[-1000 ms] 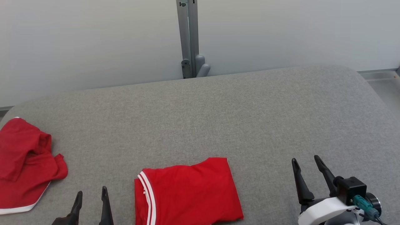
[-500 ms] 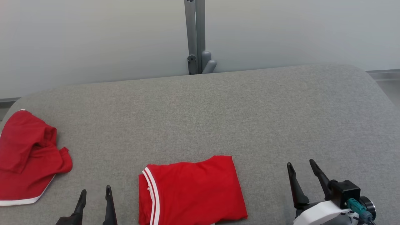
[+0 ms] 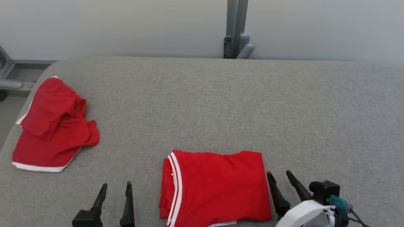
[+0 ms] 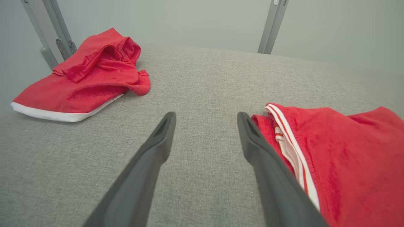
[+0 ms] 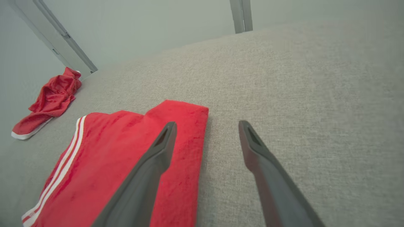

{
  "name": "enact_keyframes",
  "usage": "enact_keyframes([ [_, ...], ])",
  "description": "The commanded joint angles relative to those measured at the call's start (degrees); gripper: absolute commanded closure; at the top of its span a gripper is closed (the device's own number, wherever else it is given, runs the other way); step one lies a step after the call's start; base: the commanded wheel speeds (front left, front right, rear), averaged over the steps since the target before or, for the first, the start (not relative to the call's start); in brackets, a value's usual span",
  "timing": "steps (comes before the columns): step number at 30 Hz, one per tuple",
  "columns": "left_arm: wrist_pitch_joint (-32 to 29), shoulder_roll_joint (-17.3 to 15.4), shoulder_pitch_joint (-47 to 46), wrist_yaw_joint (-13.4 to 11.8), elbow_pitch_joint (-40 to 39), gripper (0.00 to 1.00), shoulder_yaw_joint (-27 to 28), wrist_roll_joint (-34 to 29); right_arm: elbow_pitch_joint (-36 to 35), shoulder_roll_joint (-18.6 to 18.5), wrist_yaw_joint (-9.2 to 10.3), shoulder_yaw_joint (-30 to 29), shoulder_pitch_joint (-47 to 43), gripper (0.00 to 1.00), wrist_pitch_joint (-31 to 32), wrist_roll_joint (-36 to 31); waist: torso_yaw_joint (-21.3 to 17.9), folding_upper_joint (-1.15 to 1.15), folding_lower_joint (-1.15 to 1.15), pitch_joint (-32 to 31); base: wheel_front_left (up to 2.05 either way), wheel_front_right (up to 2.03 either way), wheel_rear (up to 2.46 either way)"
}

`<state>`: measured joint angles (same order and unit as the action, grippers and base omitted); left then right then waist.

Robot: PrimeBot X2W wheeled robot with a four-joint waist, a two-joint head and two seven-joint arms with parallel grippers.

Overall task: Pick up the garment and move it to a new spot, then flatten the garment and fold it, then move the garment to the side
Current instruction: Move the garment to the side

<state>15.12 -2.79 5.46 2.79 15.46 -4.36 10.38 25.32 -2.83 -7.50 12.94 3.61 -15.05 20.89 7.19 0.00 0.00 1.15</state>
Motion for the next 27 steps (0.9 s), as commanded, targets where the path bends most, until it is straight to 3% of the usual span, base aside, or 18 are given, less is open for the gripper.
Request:
enact_keyframes([
  [1, 0.0, -0.2, -1.0, 0.3, 0.2, 0.00, 0.0, -0.6, 2.1, -0.2, 0.02, 0.8, 1.2, 0.00, -0.2, 1.6, 4.3, 0.00, 0.00, 3.2, 0.00, 0.00, 0.00],
  [6, 0.0, -0.2, -1.9, 0.7, -0.1, 0.00, 0.5, -1.0, 8.3, -0.3, 0.02, 3.5, 5.1, 0.00, -0.2, 7.3, 6.9, 0.00, 0.00, 4.8, 0.00, 0.00, 0.00],
  [14, 0.0, -0.2, -2.5, 0.5, -0.2, 0.00, -0.2, -0.1, 15.4, -0.1, 0.03, 6.0, 7.6, 0.00, 0.2, 9.5, 8.1, 0.00, 0.00, 6.1, 0.00, 0.00, 0.00],
  [15, 0.0, -0.2, -2.5, 0.5, -0.2, 0.00, -0.3, 0.0, 16.1, -0.1, 0.03, 6.3, 7.7, 0.19, 0.3, 9.5, 8.1, 0.00, 0.00, 6.2, 0.00, 0.00, 0.00],
  [16, 0.0, -0.2, -2.6, 0.4, -0.1, 0.00, -0.4, 0.1, 16.5, 0.0, 0.03, 6.5, 7.8, 0.77, 0.3, 9.9, 8.0, 0.00, 0.00, 6.2, 0.00, 0.00, 0.00],
  [17, 0.0, -0.2, -2.7, 0.3, -0.1, 0.00, -0.5, 0.2, 16.6, 0.0, 0.03, 6.7, 7.8, 1.00, 0.3, 10.0, 7.8, 0.00, 0.00, 6.1, 0.00, 0.00, 0.00],
  [22, 0.0, -0.2, -2.7, 0.9, 0.1, 0.00, -0.8, 0.0, 14.2, -0.5, 0.04, 5.0, 8.0, 1.00, 0.1, 9.2, 5.9, 0.00, 0.00, 5.1, 0.00, 0.00, 0.00],
  [27, 0.0, -0.2, -1.2, 1.4, 0.5, 0.00, -0.3, -0.6, 12.8, -0.5, 0.08, 2.9, 6.7, 1.00, 0.0, 9.3, 0.5, 0.00, 0.00, 1.8, 0.00, 0.00, 0.00],
])
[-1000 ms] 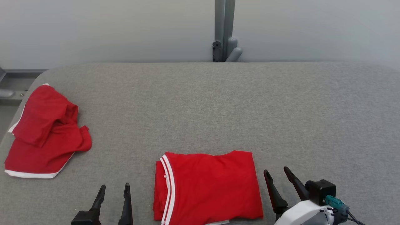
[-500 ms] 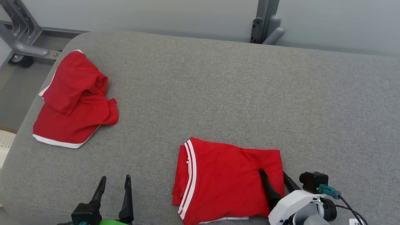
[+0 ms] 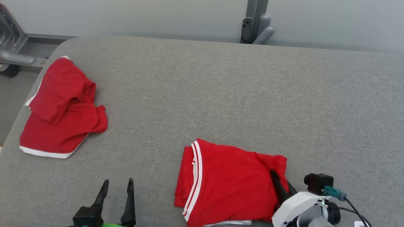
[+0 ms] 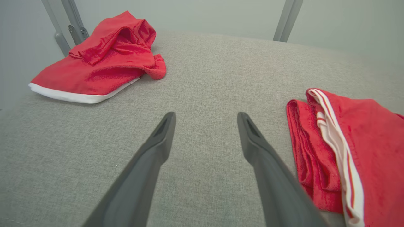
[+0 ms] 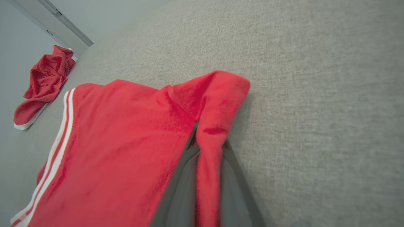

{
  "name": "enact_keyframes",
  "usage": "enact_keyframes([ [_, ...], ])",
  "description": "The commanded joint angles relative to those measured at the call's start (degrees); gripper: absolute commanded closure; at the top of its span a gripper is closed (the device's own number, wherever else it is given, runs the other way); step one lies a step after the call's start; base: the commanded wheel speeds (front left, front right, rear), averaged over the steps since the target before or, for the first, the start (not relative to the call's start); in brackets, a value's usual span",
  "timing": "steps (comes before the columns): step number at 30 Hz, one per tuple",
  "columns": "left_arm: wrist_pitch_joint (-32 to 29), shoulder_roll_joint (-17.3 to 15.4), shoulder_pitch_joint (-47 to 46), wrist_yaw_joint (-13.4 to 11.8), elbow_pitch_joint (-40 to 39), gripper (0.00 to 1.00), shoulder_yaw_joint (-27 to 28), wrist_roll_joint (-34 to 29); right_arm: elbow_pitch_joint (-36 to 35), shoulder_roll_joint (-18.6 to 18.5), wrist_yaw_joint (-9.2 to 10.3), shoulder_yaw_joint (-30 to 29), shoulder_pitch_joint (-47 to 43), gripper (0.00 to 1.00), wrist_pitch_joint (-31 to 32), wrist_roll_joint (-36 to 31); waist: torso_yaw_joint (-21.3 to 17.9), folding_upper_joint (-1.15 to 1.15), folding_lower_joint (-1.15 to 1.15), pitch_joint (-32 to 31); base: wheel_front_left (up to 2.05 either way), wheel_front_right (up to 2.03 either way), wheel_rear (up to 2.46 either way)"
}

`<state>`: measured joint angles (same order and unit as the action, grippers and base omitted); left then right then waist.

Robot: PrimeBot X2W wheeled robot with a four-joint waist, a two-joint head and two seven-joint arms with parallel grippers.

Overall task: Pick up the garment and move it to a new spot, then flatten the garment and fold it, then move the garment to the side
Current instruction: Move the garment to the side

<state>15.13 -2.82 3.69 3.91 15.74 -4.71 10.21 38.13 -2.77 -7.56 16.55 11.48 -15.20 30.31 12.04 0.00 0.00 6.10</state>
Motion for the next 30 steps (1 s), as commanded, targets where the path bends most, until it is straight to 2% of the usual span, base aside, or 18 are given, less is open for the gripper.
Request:
enact_keyframes([
  [1, 0.0, -0.2, 0.9, 0.3, 0.3, 0.00, 0.3, -0.3, 0.0, -0.5, 0.15, -0.5, -1.4, 1.00, 0.1, -0.2, -6.1, 0.00, 0.00, -3.9, 0.00, 0.00, 0.00],
  [10, 0.0, -0.2, 0.9, 0.1, -0.3, 0.00, -1.4, 2.2, -0.8, -0.5, 0.13, 0.1, -2.0, 1.00, 0.0, -0.4, -23.5, 0.00, 0.00, -5.8, 0.00, 0.00, 0.00],
  [15, 0.0, -0.2, -0.8, -0.2, -0.2, 0.00, -3.5, 3.3, -1.3, -0.8, 0.13, 1.7, -2.3, 1.00, 0.0, 0.3, -31.1, 0.00, 0.00, -5.7, 0.00, 0.00, 0.00],
  [18, 0.0, -0.2, -1.2, -0.2, -0.2, 0.00, -4.2, 3.0, -1.6, -0.8, 0.12, 2.7, -2.6, 1.00, 0.0, 0.8, -32.8, 0.00, 0.00, -5.3, 0.00, 0.00, 0.00],
  [23, 0.0, -0.2, -1.5, 0.0, -0.2, 0.00, -4.9, 2.5, -1.7, -0.7, 0.12, 3.5, -2.6, 1.00, 0.0, 1.6, -32.9, 0.00, 0.00, -4.7, 0.00, 0.00, 0.00],
  [30, 0.0, -0.2, -1.1, 0.3, 0.1, 0.00, -4.8, 1.5, -2.4, -1.2, 0.09, 6.2, 1.4, 1.00, 0.0, 0.9, -28.9, 0.00, 0.00, -2.2, 0.00, 0.00, 0.00],
])
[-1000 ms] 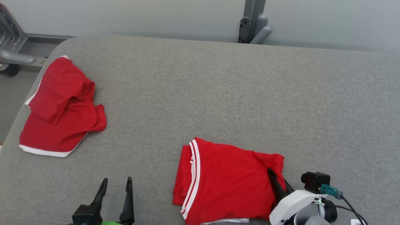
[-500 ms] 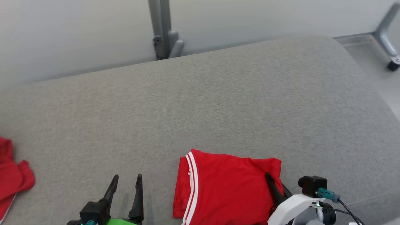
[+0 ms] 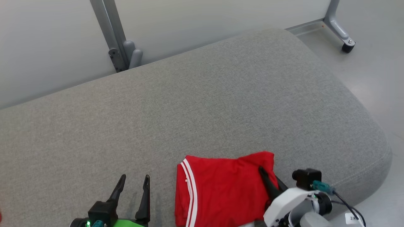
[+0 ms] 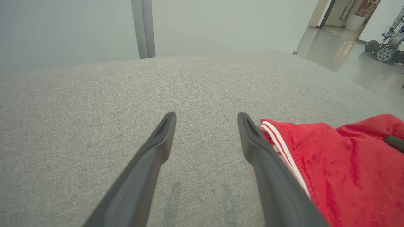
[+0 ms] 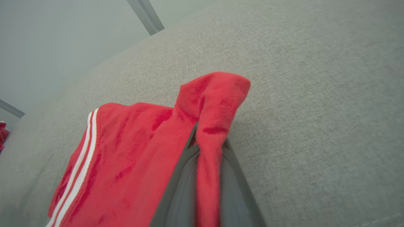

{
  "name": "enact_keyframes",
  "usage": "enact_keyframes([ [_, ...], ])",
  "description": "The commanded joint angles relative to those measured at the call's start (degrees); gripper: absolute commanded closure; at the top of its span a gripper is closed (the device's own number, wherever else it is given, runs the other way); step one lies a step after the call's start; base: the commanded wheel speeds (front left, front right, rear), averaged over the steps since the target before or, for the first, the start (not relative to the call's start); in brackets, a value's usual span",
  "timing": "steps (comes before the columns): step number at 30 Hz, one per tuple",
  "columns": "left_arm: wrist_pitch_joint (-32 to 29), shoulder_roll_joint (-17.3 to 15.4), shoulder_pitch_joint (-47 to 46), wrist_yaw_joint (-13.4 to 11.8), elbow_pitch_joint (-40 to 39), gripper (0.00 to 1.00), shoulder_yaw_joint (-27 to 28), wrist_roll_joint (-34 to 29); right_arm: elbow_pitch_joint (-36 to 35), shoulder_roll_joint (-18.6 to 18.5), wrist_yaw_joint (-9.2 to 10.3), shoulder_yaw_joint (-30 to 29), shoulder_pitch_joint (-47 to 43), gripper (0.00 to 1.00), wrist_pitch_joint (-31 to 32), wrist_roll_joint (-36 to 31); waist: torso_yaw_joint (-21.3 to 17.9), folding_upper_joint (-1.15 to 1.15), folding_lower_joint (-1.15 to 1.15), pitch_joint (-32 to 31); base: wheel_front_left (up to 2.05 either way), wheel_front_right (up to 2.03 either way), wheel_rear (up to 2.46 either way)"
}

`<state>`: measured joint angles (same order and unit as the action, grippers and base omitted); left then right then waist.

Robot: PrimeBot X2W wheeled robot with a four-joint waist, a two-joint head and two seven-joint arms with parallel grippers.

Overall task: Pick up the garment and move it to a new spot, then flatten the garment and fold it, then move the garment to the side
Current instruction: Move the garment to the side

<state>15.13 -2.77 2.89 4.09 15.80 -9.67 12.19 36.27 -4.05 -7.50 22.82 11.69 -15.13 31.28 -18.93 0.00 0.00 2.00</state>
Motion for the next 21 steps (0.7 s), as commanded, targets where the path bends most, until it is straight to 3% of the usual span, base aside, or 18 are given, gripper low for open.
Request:
enact_keyframes([
  [1, 0.0, -0.3, -0.9, 0.4, -0.1, 0.00, 0.0, -1.1, -0.6, -0.4, 0.03, 0.2, 2.4, 1.00, 0.0, -0.3, 3.0, 0.00, 0.00, 2.9, 0.00, 0.00, 0.00],
  [11, 0.0, -0.2, -8.3, 1.8, -3.9, 0.00, 1.8, -6.0, 3.9, -7.0, 0.04, 0.1, 23.3, 1.00, 0.0, -5.0, 13.0, 0.00, 0.00, 17.6, 0.00, 0.00, 0.00],
  [21, 0.0, -0.2, -13.3, 2.2, -8.5, 0.00, 3.1, -10.0, 15.6, -18.3, 0.05, -17.2, 39.9, 1.00, 0.0, -15.4, 17.6, 0.00, 0.00, 27.9, 0.00, 0.00, 0.00],
])
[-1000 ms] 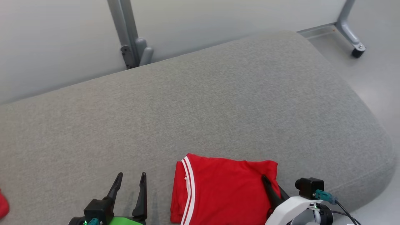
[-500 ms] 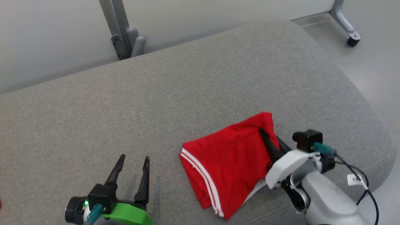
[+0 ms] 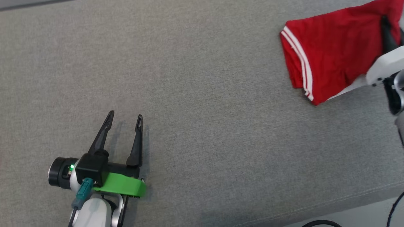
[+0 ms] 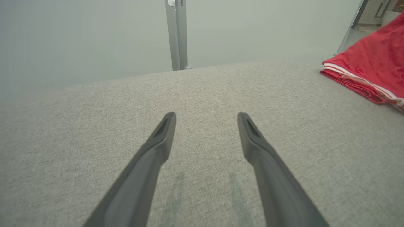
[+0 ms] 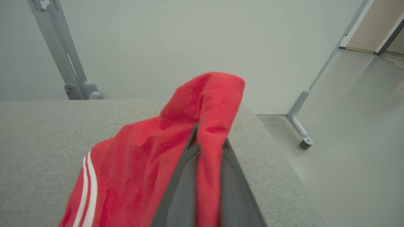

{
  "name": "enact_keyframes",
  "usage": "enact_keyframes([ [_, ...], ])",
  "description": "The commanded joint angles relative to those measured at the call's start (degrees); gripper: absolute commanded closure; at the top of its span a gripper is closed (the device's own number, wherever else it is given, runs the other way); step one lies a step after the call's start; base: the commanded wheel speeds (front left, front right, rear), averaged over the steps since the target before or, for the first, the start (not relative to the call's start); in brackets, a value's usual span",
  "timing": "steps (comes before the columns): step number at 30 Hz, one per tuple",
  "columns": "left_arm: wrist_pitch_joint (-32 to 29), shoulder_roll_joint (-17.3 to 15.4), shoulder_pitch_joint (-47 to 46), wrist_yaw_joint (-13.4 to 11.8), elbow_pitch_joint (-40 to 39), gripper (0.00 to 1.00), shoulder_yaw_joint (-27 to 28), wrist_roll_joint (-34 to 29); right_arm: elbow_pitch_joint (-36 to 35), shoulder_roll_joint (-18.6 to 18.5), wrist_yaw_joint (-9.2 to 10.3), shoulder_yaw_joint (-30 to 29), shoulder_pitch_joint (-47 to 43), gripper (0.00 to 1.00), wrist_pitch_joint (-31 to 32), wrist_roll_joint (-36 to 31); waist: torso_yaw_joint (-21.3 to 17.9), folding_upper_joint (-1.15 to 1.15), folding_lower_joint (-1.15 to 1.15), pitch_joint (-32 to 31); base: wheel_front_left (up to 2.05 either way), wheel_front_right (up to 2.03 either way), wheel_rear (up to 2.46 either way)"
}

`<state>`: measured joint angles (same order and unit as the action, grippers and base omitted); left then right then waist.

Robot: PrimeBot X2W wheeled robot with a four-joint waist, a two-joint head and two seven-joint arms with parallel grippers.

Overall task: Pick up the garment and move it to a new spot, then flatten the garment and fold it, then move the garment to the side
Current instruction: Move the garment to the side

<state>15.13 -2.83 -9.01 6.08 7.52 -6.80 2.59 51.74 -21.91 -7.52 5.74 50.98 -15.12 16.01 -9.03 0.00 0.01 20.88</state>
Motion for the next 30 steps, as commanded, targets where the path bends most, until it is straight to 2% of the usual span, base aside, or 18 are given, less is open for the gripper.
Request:
enact_keyframes([
  [1, 0.0, -0.2, -1.5, 0.2, -0.7, 0.00, 0.6, -0.4, 1.4, -1.3, 0.07, -1.9, 1.1, 1.00, 0.0, -1.6, 7.8, 0.00, -0.01, 9.5, 0.00, 0.00, 0.00],
  [7, 0.0, -0.9, -1.8, 0.2, -2.2, 0.00, 2.3, -1.2, 6.6, -5.4, 0.08, -11.0, 2.8, 1.00, 0.0, -9.1, 7.3, 0.00, -0.01, 11.2, 0.00, 0.00, 0.00],
  [15, 0.0, -1.1, -2.2, 0.4, -2.8, 0.00, 3.2, -1.7, 5.5, -8.9, 0.08, -22.4, 2.3, 1.00, 0.0, -18.3, 6.9, 0.00, -0.01, 10.9, 0.00, 0.00, 0.00],
  [16, 0.0, -1.1, -2.1, 0.3, -2.7, 0.00, 3.2, -1.7, 5.0, -9.2, 0.08, -23.8, 2.2, 0.69, 0.0, -19.4, 6.9, 0.00, -0.01, 10.7, 0.00, 0.00, 0.00],
  [17, 0.0, -1.1, -2.1, 0.3, -2.7, 0.00, 3.2, -1.7, 5.0, -9.2, 0.08, -23.8, 2.2, 0.69, 0.0, -19.4, 6.9, 0.00, -0.01, 10.7, 0.00, 0.00, 0.00],
  [18, 0.0, -1.1, -2.0, 0.3, -2.7, 0.00, 3.1, -1.7, 4.0, -9.5, 0.08, -25.2, 2.2, 0.00, 0.0, -20.4, 6.9, 0.00, -0.01, 10.6, 0.00, 0.00, 0.00],
  [27, 0.0, -0.8, -0.5, 0.4, -1.1, 0.00, 2.6, -1.0, -1.7, -7.8, 0.08, -34.0, 0.4, 0.00, 0.0, -29.9, 7.6, 0.00, -0.01, 6.6, 0.00, 0.00, 0.00],
  [30, 0.0, -0.7, 0.6, 0.1, -0.4, 0.00, 2.9, -0.7, -3.0, -5.4, 0.08, -33.2, -0.8, 0.00, 0.0, -29.5, 8.0, 0.00, -0.01, 4.1, 0.00, 0.00, 0.00],
])
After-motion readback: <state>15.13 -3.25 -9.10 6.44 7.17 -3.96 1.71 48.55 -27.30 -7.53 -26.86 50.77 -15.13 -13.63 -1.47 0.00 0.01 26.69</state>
